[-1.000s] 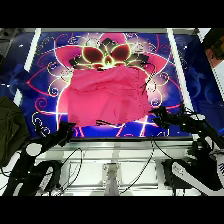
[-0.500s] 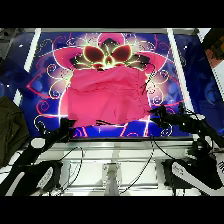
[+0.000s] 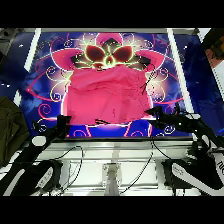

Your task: Fold the clothes and pants, and hang the long-sleeved shirts on hangers.

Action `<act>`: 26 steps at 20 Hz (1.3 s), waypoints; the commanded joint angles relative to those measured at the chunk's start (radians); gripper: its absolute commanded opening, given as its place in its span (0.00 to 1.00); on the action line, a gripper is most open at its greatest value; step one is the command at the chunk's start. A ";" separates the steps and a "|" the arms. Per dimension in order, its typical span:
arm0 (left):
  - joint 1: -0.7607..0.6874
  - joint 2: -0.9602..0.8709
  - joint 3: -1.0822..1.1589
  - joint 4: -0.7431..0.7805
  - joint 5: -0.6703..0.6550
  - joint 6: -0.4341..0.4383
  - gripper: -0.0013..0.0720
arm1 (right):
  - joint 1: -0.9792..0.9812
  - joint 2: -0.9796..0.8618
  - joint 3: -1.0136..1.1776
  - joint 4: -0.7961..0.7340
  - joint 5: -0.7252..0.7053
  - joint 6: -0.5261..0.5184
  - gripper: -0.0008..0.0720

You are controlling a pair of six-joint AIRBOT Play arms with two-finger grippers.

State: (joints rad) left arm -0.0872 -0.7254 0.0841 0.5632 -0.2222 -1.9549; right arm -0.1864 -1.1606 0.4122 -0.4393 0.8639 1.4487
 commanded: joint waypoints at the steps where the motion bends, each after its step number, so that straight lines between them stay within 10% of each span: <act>1: -0.005 0.000 0.012 -0.015 0.028 0.011 0.64 | 0.120 -0.043 0.001 0.025 -0.168 0.109 0.86; 24: -0.119 -0.327 0.195 -0.021 0.039 0.060 0.64 | 0.150 -0.174 0.128 0.043 -0.246 0.110 0.56; 26: -0.129 -0.334 0.208 -0.022 0.040 0.060 0.05 | 0.150 -0.174 0.128 0.042 -0.247 0.108 0.55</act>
State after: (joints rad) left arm -0.1974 -1.0225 0.2565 0.5430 -0.1879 -1.8950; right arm -0.0376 -1.3346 0.5392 -0.3977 0.6125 1.5574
